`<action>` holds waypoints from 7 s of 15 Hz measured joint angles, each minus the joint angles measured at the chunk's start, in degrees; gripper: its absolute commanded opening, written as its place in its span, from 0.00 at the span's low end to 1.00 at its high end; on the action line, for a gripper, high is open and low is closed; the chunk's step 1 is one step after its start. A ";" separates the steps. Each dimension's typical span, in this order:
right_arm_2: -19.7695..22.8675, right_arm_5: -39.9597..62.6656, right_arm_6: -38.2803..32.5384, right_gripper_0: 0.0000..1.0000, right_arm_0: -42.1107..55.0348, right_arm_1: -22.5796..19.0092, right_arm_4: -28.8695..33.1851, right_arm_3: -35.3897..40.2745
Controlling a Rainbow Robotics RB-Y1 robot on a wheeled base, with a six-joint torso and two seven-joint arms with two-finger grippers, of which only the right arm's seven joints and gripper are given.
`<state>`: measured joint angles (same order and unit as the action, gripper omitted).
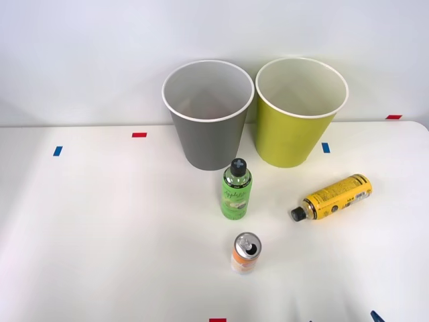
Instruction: Put cans in the gray bin, plastic bottles in the light green bin
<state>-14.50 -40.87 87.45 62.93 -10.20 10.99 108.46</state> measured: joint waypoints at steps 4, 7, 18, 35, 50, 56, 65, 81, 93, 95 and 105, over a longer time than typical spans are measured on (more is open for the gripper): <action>0.00 0.00 0.00 1.00 0.00 0.00 0.00 0.00; 0.00 0.00 0.00 1.00 0.00 0.00 0.00 0.00; 0.00 0.00 0.00 1.00 0.00 0.00 0.00 0.00; 0.00 0.00 0.00 1.00 0.00 0.00 0.00 0.00; -0.36 3.57 0.91 1.00 -1.99 -0.73 0.25 0.82; -0.44 24.11 0.93 1.00 -2.01 -5.21 -5.22 15.84; 5.88 40.85 -3.43 1.00 -6.63 -19.03 -12.57 27.34; 12.34 96.35 -5.33 1.00 -40.51 -44.84 -46.03 36.65; 7.19 115.18 37.97 1.00 -60.18 -48.75 -48.58 32.43; 7.03 116.29 46.40 1.00 -63.13 -47.99 -53.18 27.73; 0.60 123.99 64.12 1.00 -71.43 -42.43 -50.99 22.41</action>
<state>-13.90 83.12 151.57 -8.50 -52.62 -40.01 130.87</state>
